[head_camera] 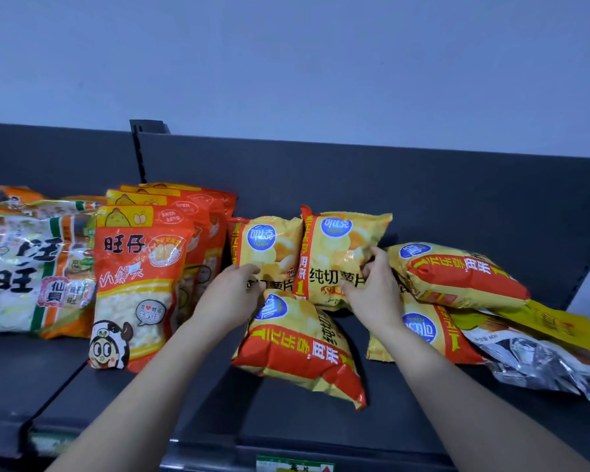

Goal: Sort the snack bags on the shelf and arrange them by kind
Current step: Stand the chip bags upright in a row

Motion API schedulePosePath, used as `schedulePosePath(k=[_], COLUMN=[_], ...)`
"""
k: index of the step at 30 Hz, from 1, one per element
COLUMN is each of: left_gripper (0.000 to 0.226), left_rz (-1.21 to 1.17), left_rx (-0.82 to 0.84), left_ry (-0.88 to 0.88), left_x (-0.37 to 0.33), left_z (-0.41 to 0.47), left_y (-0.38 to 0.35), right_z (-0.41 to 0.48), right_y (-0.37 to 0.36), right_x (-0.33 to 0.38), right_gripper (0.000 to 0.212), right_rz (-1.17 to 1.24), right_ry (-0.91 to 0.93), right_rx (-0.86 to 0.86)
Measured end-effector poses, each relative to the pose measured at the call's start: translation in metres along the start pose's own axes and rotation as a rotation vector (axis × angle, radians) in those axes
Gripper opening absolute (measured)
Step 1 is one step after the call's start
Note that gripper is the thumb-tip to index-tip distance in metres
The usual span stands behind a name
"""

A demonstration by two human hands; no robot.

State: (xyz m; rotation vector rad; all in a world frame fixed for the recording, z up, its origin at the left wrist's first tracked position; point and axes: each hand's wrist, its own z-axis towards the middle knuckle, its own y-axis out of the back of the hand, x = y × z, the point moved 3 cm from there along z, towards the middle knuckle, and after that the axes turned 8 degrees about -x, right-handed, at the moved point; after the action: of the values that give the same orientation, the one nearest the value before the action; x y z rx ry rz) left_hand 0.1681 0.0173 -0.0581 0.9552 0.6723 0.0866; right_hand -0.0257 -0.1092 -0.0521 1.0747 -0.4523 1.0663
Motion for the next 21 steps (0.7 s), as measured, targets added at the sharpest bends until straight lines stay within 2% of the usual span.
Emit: schedulePosePath(k=[5, 6, 8, 9, 11, 12, 14, 17, 19, 21], left_gripper=[0.047, 0.056, 0.082, 0.091, 0.097, 0.099, 0.102, 0.104, 0.108, 0.101], left_rz=[0.023, 0.028, 0.039, 0.054, 0.018, -0.064, -0.293, -0.534, -0.573, -0.543], left_rx=[-0.062, -0.053, 0.084, 0.181, 0.346, 0.411, 0.490, 0.475, 0.442, 0.421], left_ry=[0.007, 0.031, 0.131, 0.170, 0.217, 0.243, 0.291, 0.331, 0.322, 0.273], left_x=[0.004, 0.003, 0.000, -0.001, -0.002, -0.002, 0.000, 0.005, 0.006, 0.004], left_z=[-0.020, -0.024, -0.033, -0.036, -0.041, -0.042, -0.045, -0.044, -0.041, -0.035], left_y=[0.007, 0.011, 0.016, 0.017, 0.018, 0.019, 0.017, 0.012, 0.015, 0.024], right_z=[-0.003, -0.003, -0.003, -0.003, -0.002, -0.002, -0.002, 0.000, 0.002, 0.005], right_y=[-0.012, -0.014, -0.017, -0.020, -0.026, -0.028, -0.030, -0.034, -0.037, -0.038], right_x=[-0.009, -0.009, -0.012, -0.014, -0.019, -0.021, -0.025, -0.030, -0.033, -0.034], right_gripper=[0.080, 0.082, 0.087, 0.083, 0.060, 0.047, 0.035, 0.031, 0.031, 0.037], right_rz=[0.014, 0.037, 0.065, 0.061, 0.053, 0.058, 0.086, 0.076, 0.033, -0.012], right_ry=[-0.123, -0.171, -0.276, -0.308, -0.318, -0.316, -0.320, -0.319, -0.326, -0.335], right_rx=[0.063, 0.063, 0.075, 0.092, 0.127, 0.125, 0.101, 0.086, 0.111, 0.137])
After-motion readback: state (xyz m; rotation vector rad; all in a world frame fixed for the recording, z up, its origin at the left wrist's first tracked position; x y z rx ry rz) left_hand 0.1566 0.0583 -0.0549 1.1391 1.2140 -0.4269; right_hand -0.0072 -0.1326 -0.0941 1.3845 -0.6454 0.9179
